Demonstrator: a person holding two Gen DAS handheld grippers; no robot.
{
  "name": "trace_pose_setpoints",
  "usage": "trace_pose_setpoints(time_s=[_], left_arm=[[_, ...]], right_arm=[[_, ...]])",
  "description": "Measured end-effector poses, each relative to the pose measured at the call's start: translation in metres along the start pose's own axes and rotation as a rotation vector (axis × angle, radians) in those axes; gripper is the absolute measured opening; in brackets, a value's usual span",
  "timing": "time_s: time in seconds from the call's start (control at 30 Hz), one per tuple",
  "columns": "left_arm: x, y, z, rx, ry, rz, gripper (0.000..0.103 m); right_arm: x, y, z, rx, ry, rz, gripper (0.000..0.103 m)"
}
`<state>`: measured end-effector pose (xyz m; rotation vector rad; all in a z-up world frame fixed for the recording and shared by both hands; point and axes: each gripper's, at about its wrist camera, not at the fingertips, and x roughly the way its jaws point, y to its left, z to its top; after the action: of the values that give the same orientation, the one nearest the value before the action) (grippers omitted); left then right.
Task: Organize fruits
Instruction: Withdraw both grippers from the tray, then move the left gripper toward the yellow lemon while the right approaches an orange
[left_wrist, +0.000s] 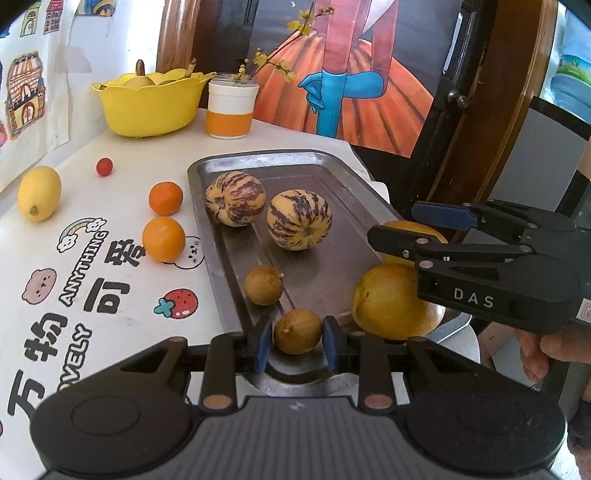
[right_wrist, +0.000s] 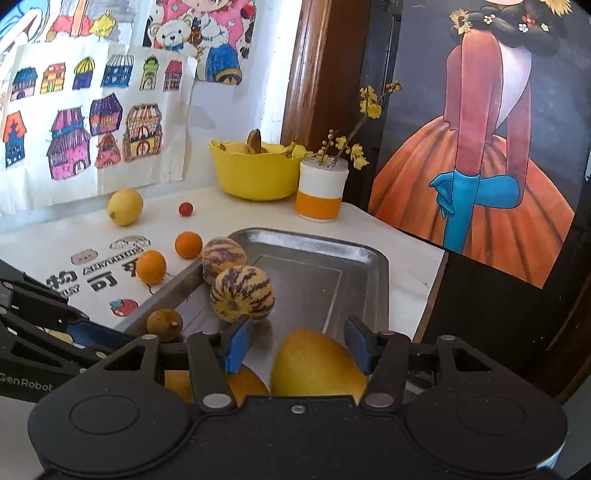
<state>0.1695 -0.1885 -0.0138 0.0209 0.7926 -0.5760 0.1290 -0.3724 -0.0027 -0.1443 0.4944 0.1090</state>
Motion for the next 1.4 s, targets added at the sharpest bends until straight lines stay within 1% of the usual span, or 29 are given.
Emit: trace_pose_setpoints(time_s=[0.03, 0.1, 0.13, 0.2, 0.23, 0.27, 0.3, 0.33, 0.37, 0.4, 0.43, 0.47, 0.5, 0.57, 0.63, 0.73, 0.9, 1.0, 1.17, 1.27, 1.4], left_arm=[[-0.002, 0.001, 0.0, -0.005, -0.004, 0.0, 0.034], [-0.009, 0.002, -0.001, -0.016, -0.017, -0.002, 0.038], [-0.012, 0.003, -0.001, -0.02, -0.026, -0.001, 0.041], [-0.02, 0.006, -0.002, -0.033, -0.046, 0.007, 0.053], [-0.025, 0.008, -0.003, -0.042, -0.058, 0.015, 0.062], [-0.029, 0.01, -0.003, -0.051, -0.073, 0.022, 0.066], [-0.034, 0.013, -0.004, -0.06, -0.085, 0.028, 0.066], [-0.038, 0.016, -0.005, -0.068, -0.091, 0.033, 0.07], [-0.043, 0.02, -0.006, -0.081, -0.099, 0.041, 0.077], [-0.047, 0.024, -0.007, -0.092, -0.109, 0.051, 0.083], [-0.052, 0.028, -0.009, -0.105, -0.124, 0.068, 0.093], [-0.056, 0.033, -0.01, -0.116, -0.136, 0.085, 0.1], [-0.06, 0.039, -0.01, -0.13, -0.147, 0.106, 0.102], [-0.067, 0.05, -0.012, -0.154, -0.159, 0.146, 0.102], [-0.074, 0.063, -0.014, -0.176, -0.153, 0.192, 0.102], [-0.086, 0.086, -0.017, -0.201, -0.157, 0.238, 0.102], [-0.103, 0.123, -0.021, -0.192, -0.144, 0.323, 0.102], [-0.107, 0.145, -0.02, -0.195, -0.128, 0.338, 0.102], [-0.103, 0.178, -0.013, -0.24, -0.074, 0.311, 0.102], [-0.096, 0.184, -0.006, -0.223, -0.066, 0.322, 0.102], [-0.087, 0.185, 0.009, -0.196, -0.078, 0.325, 0.102]], right_arm=[[-0.002, 0.0, 0.0, 0.005, -0.007, -0.009, 0.062], [-0.009, 0.0, 0.001, 0.013, -0.027, -0.022, 0.072], [-0.012, 0.0, 0.002, 0.016, -0.034, -0.025, 0.075], [-0.019, 0.001, 0.003, 0.022, -0.049, -0.029, 0.086], [-0.024, 0.002, 0.004, 0.023, -0.058, -0.034, 0.088], [-0.028, 0.003, 0.004, 0.025, -0.066, -0.039, 0.094], [-0.032, 0.004, 0.004, 0.028, -0.074, -0.045, 0.099], [-0.036, 0.005, 0.004, 0.032, -0.08, -0.049, 0.101], [-0.041, 0.008, 0.004, 0.036, -0.084, -0.055, 0.102], [-0.045, 0.01, 0.005, 0.04, -0.088, -0.062, 0.102], [-0.048, 0.013, 0.005, 0.042, -0.092, -0.071, 0.102], [-0.052, 0.017, 0.006, 0.041, -0.094, -0.079, 0.102], [-0.055, 0.022, 0.007, 0.034, -0.094, -0.081, 0.102], [-0.06, 0.031, 0.01, 0.018, -0.084, -0.074, 0.102], [-0.063, 0.042, 0.015, 0.002, -0.071, -0.056, 0.102], [-0.07, 0.06, 0.025, -0.003, -0.059, 0.006, 0.102], [-0.071, 0.096, 0.042, 0.0, -0.024, 0.135, 0.102], [-0.062, 0.119, 0.049, 0.002, -0.004, 0.177, 0.102], [-0.039, 0.148, 0.055, 0.025, 0.043, 0.179, 0.102], [-0.019, 0.158, 0.06, 0.054, 0.082, 0.175, 0.102], [0.007, 0.159, 0.063, 0.108, 0.144, 0.187, 0.102]])
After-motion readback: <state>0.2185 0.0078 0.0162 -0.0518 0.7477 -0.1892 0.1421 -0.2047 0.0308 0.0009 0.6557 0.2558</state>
